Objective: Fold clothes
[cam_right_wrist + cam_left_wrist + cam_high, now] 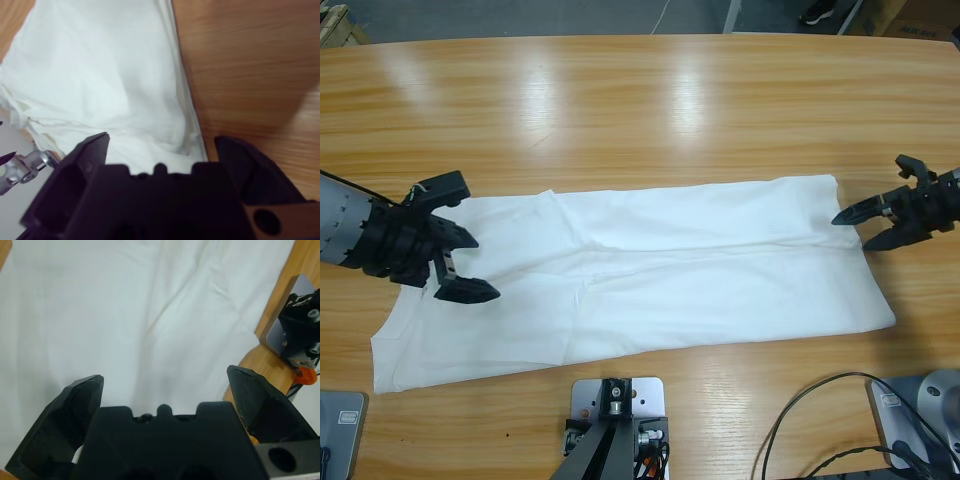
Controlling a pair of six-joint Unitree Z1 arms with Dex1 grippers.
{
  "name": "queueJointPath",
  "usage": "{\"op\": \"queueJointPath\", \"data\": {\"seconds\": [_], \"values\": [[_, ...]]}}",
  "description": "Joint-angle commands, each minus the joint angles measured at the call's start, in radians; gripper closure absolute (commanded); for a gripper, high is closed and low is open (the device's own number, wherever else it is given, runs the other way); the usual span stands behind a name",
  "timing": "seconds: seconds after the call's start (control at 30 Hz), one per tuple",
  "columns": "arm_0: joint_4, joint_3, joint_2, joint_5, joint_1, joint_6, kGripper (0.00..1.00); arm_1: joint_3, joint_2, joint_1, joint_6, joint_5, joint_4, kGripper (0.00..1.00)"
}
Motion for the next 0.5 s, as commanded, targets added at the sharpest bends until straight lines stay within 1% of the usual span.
{"op": "queueJointPath", "data": {"seconds": [0.03, 0.27, 0.5], "values": [[-0.01, 0.047, -0.04, -0.002, 0.007, -0.034, 0.032, 0.032, 0.126, 0.007, 0.013, 0.033, -0.03, 0.105], [-0.01, 0.034, -0.05, 0.0, 0.007, -0.057, 0.032, 0.034, 0.206, 0.008, 0.013, 0.102, -0.049, 0.105], [-0.007, 0.045, -0.074, 0.003, 0.007, -0.072, 0.035, 0.03, 0.233, 0.009, 0.013, 0.106, -0.046, 0.112]]}}
